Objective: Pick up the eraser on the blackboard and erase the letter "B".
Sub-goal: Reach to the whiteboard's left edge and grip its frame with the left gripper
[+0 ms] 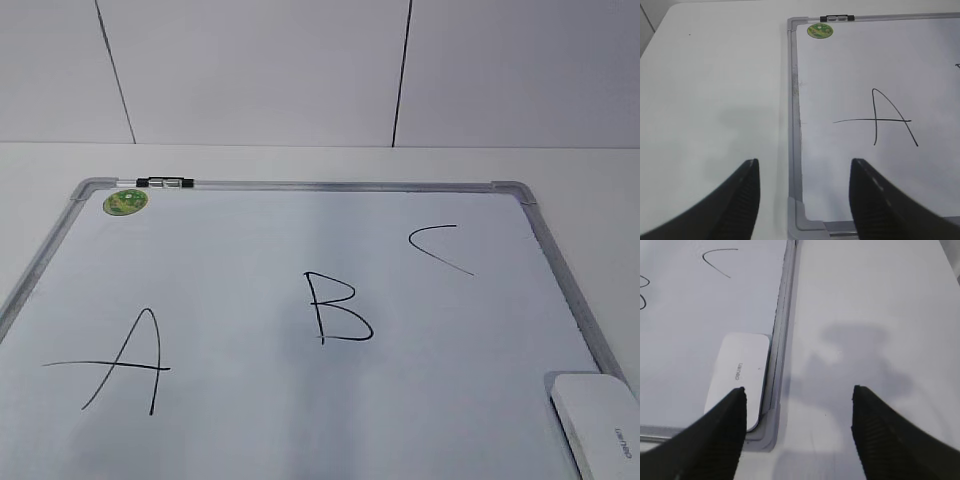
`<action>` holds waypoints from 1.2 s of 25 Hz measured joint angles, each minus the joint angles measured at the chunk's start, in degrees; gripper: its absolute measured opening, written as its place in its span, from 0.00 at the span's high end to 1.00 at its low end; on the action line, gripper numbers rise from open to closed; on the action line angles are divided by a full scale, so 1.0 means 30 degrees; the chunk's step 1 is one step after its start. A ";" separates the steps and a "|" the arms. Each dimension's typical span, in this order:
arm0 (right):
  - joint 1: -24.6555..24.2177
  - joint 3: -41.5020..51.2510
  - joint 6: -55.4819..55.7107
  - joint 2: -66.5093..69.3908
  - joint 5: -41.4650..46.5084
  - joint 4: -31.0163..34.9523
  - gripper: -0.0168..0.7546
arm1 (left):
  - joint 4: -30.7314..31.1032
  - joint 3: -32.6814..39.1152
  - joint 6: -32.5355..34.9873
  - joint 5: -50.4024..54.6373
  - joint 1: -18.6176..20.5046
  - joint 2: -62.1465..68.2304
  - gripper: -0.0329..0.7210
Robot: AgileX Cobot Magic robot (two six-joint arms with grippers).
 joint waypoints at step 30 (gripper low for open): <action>0.0000 -0.1858 0.2100 1.1280 0.0744 0.2407 0.30 | 0.1984 -0.4038 0.0000 0.2096 -0.0945 1.1222 0.47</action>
